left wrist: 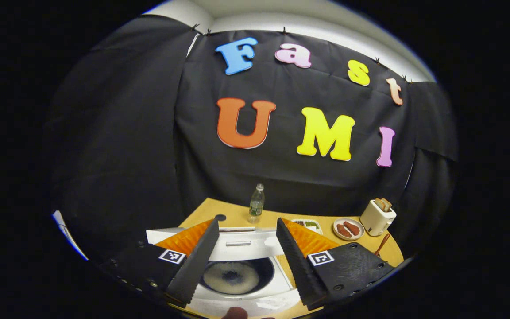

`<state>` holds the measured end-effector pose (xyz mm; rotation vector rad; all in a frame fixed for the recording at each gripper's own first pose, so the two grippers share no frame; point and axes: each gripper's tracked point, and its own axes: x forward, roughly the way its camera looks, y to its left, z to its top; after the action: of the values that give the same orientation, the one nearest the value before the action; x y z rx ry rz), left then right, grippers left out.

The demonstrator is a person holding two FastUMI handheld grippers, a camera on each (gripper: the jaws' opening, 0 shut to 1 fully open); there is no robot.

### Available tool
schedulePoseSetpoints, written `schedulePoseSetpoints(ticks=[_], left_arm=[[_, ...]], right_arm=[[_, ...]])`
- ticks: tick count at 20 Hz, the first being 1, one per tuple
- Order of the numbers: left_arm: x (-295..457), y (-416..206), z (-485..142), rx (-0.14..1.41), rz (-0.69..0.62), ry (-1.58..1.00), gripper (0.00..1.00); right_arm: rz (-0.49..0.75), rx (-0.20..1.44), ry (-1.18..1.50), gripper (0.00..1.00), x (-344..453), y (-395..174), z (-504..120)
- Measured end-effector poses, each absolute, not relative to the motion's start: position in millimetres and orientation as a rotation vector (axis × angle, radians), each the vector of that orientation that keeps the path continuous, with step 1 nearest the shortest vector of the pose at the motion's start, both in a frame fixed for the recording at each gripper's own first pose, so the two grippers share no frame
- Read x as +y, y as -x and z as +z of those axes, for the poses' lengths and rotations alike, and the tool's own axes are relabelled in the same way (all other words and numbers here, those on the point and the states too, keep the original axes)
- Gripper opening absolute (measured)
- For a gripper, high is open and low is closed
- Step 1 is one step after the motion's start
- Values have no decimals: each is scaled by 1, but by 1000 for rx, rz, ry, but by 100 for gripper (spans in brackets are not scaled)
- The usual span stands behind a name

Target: Close the left gripper, press the button to open the rice cooker; take a wooden spoon from the chopstick holder with the right hand, scoop a spoonful of rice and pour it into the rice cooker, then put the wooden spoon back into the chopstick holder.

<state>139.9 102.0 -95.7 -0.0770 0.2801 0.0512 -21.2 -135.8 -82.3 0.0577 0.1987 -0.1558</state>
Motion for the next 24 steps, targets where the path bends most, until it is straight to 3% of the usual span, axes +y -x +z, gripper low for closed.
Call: schedulePoseSetpoints(ticks=[3,7,24], left_arm=[[105,-135,-59,182,85,74,96],[111,-110,-37,117,137,58,94],[102,-23,-6,96,228,79,94]], right_arm=[[-140,187,-59,100,-137,16,-82],[-83,186,-77,100,-130,2,-83],[103,303,-111,100,-126,-81,-127]])
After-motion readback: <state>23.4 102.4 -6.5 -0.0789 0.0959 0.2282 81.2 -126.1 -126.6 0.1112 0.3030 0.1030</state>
